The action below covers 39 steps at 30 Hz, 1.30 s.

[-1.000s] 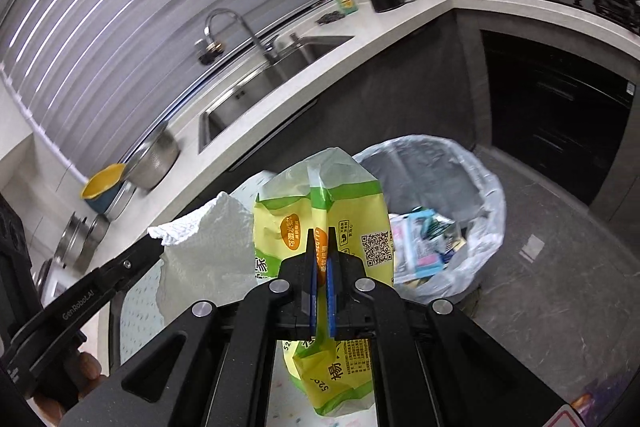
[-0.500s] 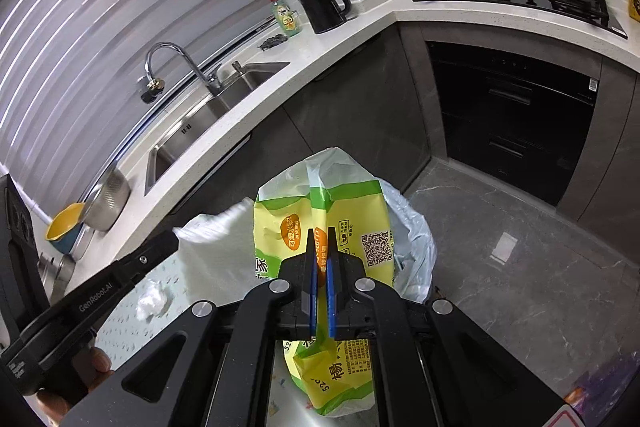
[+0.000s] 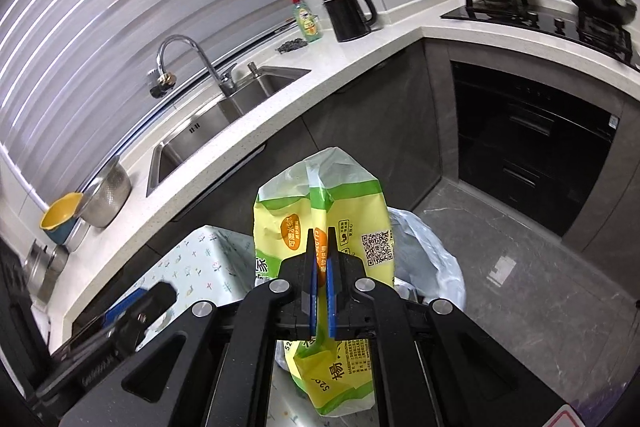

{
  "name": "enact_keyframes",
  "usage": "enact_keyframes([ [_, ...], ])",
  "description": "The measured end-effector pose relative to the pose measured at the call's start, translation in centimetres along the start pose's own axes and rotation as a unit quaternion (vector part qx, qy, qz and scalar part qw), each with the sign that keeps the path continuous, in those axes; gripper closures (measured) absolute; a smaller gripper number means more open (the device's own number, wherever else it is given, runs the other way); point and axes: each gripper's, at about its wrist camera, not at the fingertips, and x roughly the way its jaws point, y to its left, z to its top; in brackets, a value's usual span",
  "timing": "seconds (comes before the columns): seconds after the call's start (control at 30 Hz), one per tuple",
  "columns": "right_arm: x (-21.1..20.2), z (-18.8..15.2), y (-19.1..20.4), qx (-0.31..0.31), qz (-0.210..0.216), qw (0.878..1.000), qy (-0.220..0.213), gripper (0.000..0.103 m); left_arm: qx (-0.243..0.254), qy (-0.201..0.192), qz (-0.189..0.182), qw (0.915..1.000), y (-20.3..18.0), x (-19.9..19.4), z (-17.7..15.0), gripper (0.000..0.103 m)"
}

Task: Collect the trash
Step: 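Open both tools over the bin to drop the towel and snack bag, then move both open tools back over the steel scrubber and plastic wrap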

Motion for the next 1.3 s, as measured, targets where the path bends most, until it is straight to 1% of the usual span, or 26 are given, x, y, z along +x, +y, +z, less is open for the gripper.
enact_keyframes([
  [0.07, 0.6, 0.2, 0.5, -0.004, 0.0, 1.0, 0.002, 0.099, -0.004, -0.001, 0.011, 0.9999, 0.9, -0.2, -0.2, 0.046],
  [0.13, 1.0, 0.2, 1.0, -0.005, 0.001, 1.0, 0.003, 0.092, -0.005, -0.002, 0.02, 0.9998, 1.7, -0.3, -0.4, 0.046],
  [0.2, 1.3, 0.1, 1.5, -0.006, 0.003, 1.0, 0.005, 0.089, -0.008, -0.002, 0.028, 0.9996, 2.5, -0.4, -0.5, 0.044],
  [0.23, 1.4, 0.0, 1.8, -0.008, 0.003, 1.0, 0.005, 0.088, -0.011, -0.003, 0.033, 0.9994, 2.8, -0.4, -0.6, 0.039],
  [0.27, 1.4, -0.1, 2.1, -0.01, 0.003, 1.0, 0.005, 0.087, -0.014, -0.006, 0.039, 0.9991, 3.2, -0.6, -0.7, 0.038],
  [0.33, 1.3, -0.4, 2.8, -0.015, 0.005, 1.0, 0.005, 0.079, -0.018, -0.008, 0.044, 0.9988, 3.8, -0.8, -0.8, 0.038],
  [0.4, 1.2, -0.6, 3.4, -0.018, 0.009, 1.0, 0.004, 0.074, -0.019, -0.008, 0.05, 0.9986, 4.3, -0.8, -0.9, 0.038],
  [0.47, 1.0, -0.8, 3.8, -0.023, 0.013, 1.0, 0.004, 0.072, -0.022, -0.009, 0.055, 0.9982, 4.7, -1.0, -1.0, 0.036],
  [0.53, 0.7, -1.1, 4.4, -0.028, 0.015, 0.999, 0.004, 0.067, -0.024, -0.01, 0.059, 0.9979, 5.1, -1.3, -1.1, 0.033],
  [0.7, 0.0, -1.8, 6.0, -0.041, 0.022, 0.999, 0.005, 0.061, -0.029, -0.017, 0.068, 0.9971, 6.2, -2.5, -1.5, 0.03],
  [0.73, -0.2, -1.9, 6.3, -0.044, 0.024, 0.999, 0.006, 0.06, -0.031, -0.019, 0.07, 0.9968, 6.4, -2.8, -1.6, 0.028],
  [1.0, -1.3, -3.9, 9.4, -0.067, 0.044, 0.997, 0.017, 0.059, -0.053, -0.027, 0.089, 0.9942, 8.8, -5.1, -2.4, 0.027],
  [1.1, -1.5, -4.9, 10.8, -0.075, 0.053, 0.995, 0.024, 0.059, -0.062, -0.031, 0.098, 0.9928, 10.1, -6.2, -3.1, 0.026],
  [1.17, -1.6, -5.5, 11.7, -0.08, 0.06, 0.995, 0.03, 0.059, -0.067, -0.033, 0.105, 0.9916, 10.9, -6.8, -3.5, 0.024],
  [1.3, -1.6, -7.0, 13.7, -0.092, 0.072, 0.992, 0.042, 0.058, -0.083, -0.035, 0.122, 0.9885, 13.1, -7.9, -4.3, 0.023],
])
